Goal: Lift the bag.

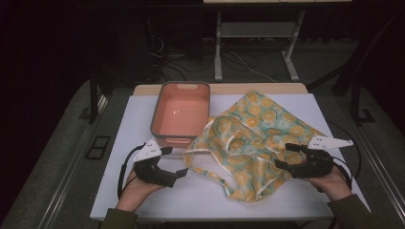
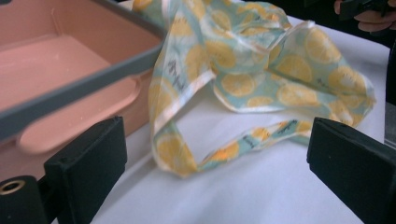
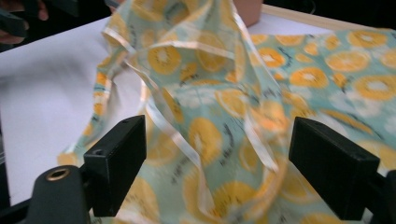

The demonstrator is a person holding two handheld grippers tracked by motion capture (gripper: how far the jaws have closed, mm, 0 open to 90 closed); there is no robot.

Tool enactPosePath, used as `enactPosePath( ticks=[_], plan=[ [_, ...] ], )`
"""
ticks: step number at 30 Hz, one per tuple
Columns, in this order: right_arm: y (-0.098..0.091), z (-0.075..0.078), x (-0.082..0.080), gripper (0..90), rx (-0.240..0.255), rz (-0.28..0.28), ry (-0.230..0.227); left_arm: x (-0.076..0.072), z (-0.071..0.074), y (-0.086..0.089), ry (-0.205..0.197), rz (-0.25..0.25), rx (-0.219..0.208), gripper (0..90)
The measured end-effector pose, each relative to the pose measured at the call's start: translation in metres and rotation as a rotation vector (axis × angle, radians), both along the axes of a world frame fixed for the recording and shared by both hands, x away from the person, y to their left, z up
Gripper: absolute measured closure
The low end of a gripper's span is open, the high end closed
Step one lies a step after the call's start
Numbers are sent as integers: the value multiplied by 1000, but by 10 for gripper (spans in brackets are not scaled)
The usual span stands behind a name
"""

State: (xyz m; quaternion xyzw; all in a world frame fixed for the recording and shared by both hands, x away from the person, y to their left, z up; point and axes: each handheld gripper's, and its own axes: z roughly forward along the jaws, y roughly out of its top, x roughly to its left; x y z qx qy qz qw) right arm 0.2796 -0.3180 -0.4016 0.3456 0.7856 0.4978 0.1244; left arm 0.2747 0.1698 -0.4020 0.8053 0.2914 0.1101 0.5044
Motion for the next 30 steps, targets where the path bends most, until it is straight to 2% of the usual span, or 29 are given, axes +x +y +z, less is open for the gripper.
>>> enactPosePath(
  ticks=[4, 5, 8, 10, 13, 19, 26, 30],
  plan=[
    [-7, -13, -5, 173, -4, -32, -7, -1, -7, 8, 16, 2, 4, 3],
    [-8, -16, -6, 171, -3, -38, 4, -2, -9, 10, 18, 7, 7, 0],
    [-9, -24, -10, 139, -18, -39, 13, -2, -15, 16, 22, 19, 17, 0],
    [-9, -27, -12, 139, -24, -36, 12, -3, -20, 20, 28, 18, 9, 0],
    [-10, -31, -15, 139, -34, -35, 17, -3, -27, 24, 34, 20, 34, 0],
    [-11, -36, -14, 138, -50, -48, 25, -2, -39, 25, 57, 7, 56, 0],
    [-13, -37, -13, 139, -66, -64, 22, -2, -41, 21, 65, -13, 71, 0],
    [-13, -38, -13, 139, -68, -61, 21, -1, -40, 20, 69, -14, 64, 0]
  ],
)
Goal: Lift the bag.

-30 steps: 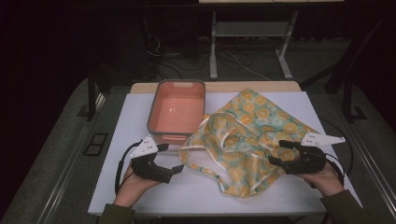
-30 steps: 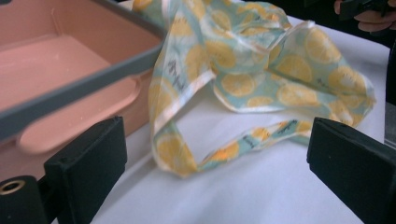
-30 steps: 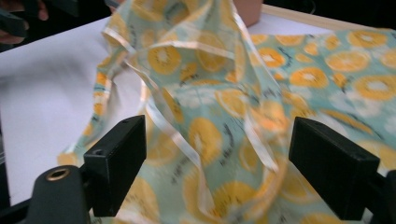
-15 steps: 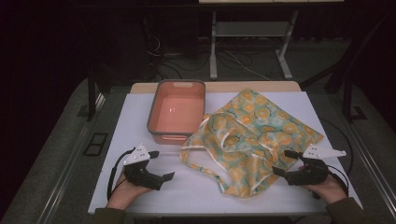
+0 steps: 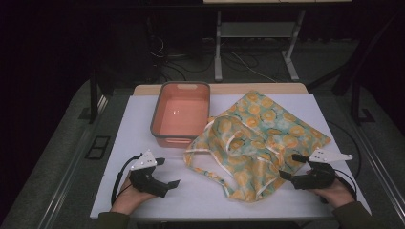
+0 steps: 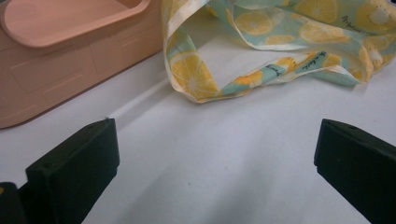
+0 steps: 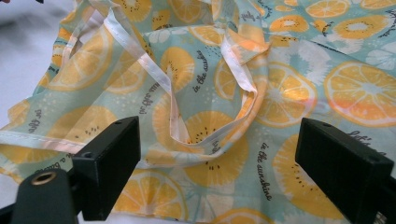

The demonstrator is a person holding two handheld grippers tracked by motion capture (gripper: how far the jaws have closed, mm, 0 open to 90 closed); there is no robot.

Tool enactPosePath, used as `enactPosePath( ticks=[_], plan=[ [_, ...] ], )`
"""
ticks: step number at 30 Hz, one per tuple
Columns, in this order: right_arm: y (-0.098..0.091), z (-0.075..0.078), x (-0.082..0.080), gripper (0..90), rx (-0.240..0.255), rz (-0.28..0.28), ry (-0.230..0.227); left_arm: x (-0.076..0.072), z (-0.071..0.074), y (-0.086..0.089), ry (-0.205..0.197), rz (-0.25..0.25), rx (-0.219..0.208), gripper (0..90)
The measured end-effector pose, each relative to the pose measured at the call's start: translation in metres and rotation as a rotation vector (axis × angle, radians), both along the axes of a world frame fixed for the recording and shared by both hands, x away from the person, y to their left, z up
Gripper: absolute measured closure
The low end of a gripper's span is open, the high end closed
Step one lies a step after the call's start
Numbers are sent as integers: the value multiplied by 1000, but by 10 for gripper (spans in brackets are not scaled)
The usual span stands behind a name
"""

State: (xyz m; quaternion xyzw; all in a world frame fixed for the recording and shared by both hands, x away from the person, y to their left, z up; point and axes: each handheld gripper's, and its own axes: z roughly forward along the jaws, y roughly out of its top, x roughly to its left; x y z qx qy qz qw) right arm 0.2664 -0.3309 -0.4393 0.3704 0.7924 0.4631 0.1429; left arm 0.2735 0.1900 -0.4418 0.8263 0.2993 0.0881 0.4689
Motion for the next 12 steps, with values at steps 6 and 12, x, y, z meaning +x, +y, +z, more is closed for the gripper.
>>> enactPosePath(
  ticks=[6, 12],
  plan=[
    [0, 0, 0, 139, 0, 4, -1, 0, 3, -1, 8, 21, -33, 0],
    [1, 0, 0, 139, -5, 6, -5, -1, 6, -2, 12, 26, -56, 0]
  ],
)
